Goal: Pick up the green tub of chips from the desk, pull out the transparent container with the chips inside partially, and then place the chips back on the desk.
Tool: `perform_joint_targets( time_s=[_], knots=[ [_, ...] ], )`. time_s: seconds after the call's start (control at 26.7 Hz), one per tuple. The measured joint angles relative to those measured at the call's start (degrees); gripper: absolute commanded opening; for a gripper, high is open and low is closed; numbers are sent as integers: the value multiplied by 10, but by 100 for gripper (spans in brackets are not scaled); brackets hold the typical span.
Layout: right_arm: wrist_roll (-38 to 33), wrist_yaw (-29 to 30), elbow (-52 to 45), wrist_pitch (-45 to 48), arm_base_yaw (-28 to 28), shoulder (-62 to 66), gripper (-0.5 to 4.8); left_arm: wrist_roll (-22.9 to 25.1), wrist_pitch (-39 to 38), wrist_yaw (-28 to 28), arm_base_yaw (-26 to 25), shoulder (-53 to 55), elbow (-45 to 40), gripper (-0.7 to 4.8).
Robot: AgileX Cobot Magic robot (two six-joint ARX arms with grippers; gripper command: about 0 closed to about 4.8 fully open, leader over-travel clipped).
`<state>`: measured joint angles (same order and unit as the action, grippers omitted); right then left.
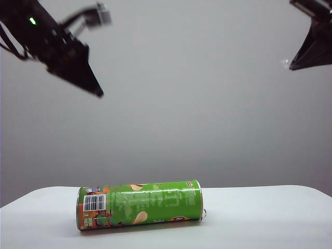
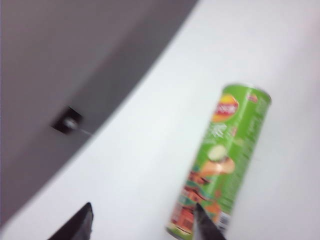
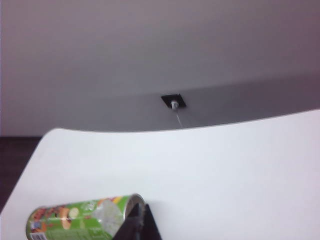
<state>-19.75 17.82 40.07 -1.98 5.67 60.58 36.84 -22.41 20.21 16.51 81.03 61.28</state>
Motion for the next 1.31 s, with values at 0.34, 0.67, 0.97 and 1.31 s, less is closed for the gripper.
perform_joint_targets(
  time_s=[0.34, 0.67, 0.97, 1.31],
  knots=[
    [46, 3, 119, -92, -16, 165, 0, 19, -111, -10, 30, 154, 104, 479],
    [64, 63, 151, -95, -18, 251, 0, 68, -112, -120, 94, 242, 131, 479],
    [89, 114, 150, -94, -19, 282, 0, 85, -127, -187, 127, 332, 181, 479],
    [90, 116, 150, -84, -19, 283, 0, 83, -184, -106, 127, 410, 234, 479]
  ],
)
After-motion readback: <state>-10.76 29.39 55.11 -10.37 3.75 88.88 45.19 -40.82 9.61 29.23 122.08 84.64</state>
